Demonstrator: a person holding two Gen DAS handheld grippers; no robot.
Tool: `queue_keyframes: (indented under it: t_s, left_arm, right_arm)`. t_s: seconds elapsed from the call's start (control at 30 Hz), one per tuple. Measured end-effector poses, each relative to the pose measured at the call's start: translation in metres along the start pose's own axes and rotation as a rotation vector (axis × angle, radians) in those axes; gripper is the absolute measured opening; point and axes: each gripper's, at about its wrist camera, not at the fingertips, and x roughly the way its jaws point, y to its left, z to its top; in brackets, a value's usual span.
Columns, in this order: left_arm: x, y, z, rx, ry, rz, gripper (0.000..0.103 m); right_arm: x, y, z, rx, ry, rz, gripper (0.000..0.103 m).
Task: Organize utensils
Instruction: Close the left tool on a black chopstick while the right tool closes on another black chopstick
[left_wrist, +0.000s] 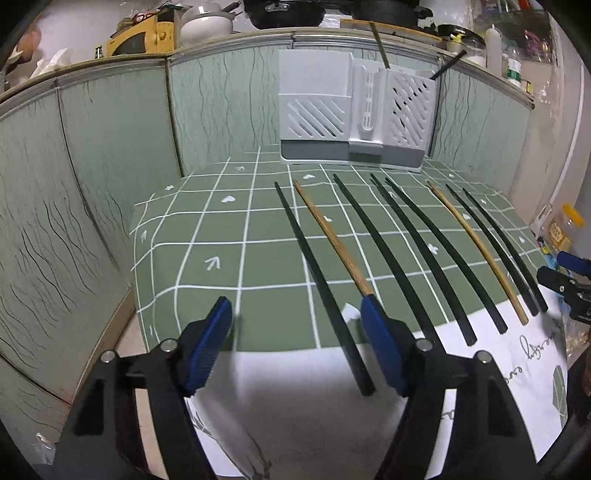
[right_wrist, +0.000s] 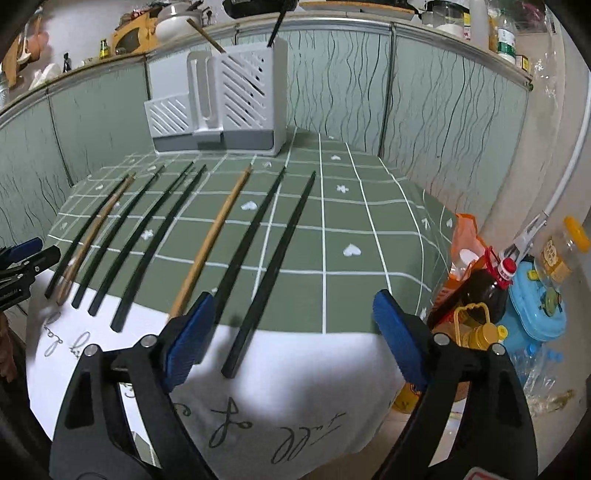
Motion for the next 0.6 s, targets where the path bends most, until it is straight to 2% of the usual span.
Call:
queue_keyframes:
  t_s: [0.27, 0.33, 0.53, 0.6]
  left_arm:
    - [0.003, -0.017, -0.011, 0.056, 0.01, 0.021, 0.044]
    - [0.003, -0.02, -0.011, 0.067, 0.007, 0.018, 0.034]
    - [0.004, -0.023, -0.012, 0.069, 0.005, 0.045, 0.011]
    - [0.004, -0.022, -0.011, 0.058, 0.009, 0.034, 0.01]
  right_arm:
    - [0.001, 0.003, -0.006, -0.001, 0.017, 0.015, 0.06]
    - [0.003, 0.005, -0.009, -0.005, 0.028, 0.017, 0.054]
    - [0.007, 0.014, -0.011, -0.033, 0.038, 0.009, 0.041]
    - [0.008, 0.016, -0.01, -0.038, 0.036, 0.002, 0.039]
